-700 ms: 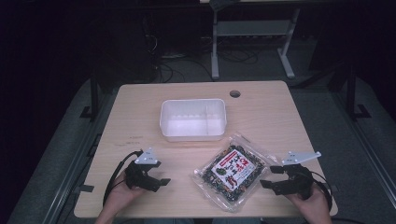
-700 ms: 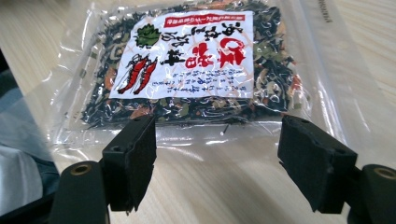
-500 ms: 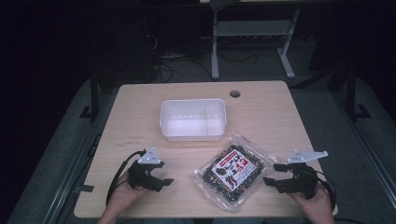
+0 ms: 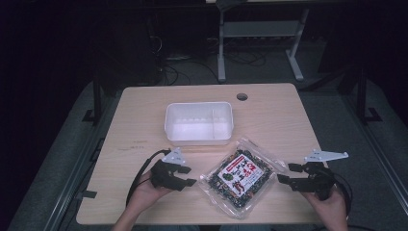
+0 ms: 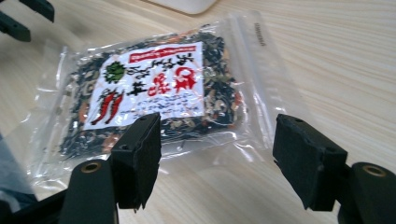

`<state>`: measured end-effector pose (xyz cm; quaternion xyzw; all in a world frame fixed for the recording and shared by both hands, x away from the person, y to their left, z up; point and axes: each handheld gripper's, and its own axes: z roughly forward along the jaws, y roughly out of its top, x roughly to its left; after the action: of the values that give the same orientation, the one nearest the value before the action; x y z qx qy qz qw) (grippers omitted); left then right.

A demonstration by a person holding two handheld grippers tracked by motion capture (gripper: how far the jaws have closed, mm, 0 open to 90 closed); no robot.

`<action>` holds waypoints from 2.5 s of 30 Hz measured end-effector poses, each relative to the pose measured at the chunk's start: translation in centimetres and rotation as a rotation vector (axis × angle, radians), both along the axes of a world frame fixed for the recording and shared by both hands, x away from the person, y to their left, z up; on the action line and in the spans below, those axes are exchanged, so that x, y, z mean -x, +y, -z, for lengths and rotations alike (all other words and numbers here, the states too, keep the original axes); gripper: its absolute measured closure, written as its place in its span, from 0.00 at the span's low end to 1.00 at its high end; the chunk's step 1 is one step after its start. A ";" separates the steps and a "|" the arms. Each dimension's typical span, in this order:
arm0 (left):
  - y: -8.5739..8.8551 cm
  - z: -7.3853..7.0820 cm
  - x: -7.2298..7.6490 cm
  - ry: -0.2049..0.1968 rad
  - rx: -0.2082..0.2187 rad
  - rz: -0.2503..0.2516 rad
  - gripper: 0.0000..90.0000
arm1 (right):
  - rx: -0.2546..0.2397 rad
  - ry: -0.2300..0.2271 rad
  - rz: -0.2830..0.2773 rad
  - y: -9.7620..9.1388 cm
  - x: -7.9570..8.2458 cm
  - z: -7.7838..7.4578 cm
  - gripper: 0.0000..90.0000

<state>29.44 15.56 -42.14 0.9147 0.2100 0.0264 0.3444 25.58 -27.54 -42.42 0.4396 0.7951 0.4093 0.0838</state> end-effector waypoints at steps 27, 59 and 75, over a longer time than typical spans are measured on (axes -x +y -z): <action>-8.9 1.2 -2.6 0.065 -0.180 0.123 0.99 | -0.008 0.057 0.091 -1.1 -3.0 0.4 0.33; -9.5 1.1 -2.3 0.038 -0.233 0.168 1.00 | -0.075 0.219 0.172 -2.5 -4.9 2.8 0.43; -9.2 1.3 -2.2 0.032 -0.209 0.163 1.00 | -0.155 0.300 0.114 -2.3 -5.3 4.2 0.81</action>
<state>31.60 6.37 -43.42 0.9599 0.1365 0.0056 0.2448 30.86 -29.82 -46.62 0.5455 0.7385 0.3936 -0.0469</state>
